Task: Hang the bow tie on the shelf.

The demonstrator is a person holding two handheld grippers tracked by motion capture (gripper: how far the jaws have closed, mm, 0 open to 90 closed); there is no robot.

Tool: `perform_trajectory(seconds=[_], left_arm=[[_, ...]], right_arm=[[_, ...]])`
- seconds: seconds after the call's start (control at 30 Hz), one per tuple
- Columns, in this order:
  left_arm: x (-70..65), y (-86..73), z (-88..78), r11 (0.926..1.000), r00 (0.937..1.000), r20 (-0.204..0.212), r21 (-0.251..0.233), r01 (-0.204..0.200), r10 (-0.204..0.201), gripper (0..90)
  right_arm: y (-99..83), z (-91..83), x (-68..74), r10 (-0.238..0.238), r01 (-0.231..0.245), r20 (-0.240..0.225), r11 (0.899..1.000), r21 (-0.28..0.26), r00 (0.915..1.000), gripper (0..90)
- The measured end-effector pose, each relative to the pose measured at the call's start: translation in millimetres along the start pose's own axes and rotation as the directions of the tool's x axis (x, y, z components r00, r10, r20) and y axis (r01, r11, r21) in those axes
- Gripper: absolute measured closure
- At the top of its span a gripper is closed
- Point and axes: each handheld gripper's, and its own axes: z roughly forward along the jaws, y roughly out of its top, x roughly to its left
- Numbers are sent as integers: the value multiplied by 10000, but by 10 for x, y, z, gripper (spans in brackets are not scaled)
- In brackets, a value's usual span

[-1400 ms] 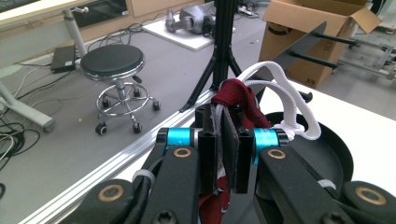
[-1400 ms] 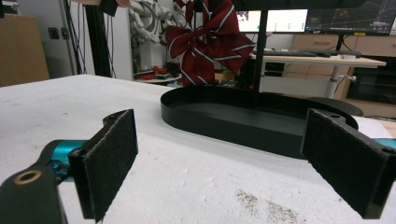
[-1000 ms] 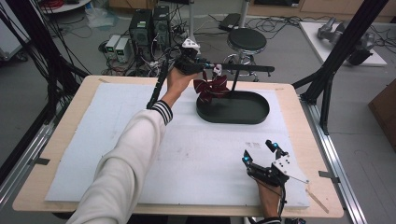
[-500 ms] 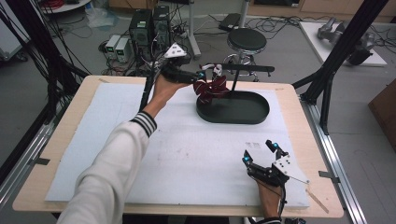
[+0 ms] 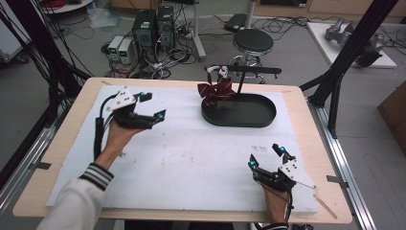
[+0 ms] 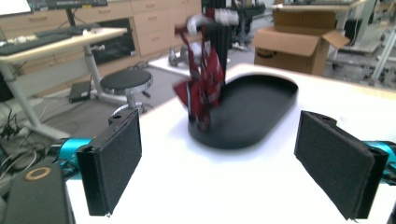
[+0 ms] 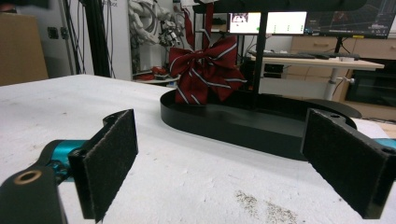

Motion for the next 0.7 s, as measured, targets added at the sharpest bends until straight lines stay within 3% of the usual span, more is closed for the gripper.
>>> perform_trajectory(seconds=[0.17,0.33,0.47,0.63,0.7], left_arm=[[-109,-406,-575,9993,9982,-496,-180,-334,325,153],[-135,-796,-955,9978,9942,-1073,-666,-9,-62,153],[-170,-985,-1073,9955,9905,-1348,-932,155,-280,154],[-169,-1104,-1073,9918,9904,-1207,-1160,531,-671,153],[-185,-1115,-1069,9927,9904,-1268,-1136,415,-559,153]], right_arm=[[1,1,3,-61,61,62,10000,4,10000,100],[3,7,16,-176,175,122,9998,78,9998,100],[4,10,26,-239,237,199,9996,121,9995,100],[6,12,33,-230,225,266,9996,171,9994,100],[6,14,34,-256,252,284,9996,157,9993,100]])
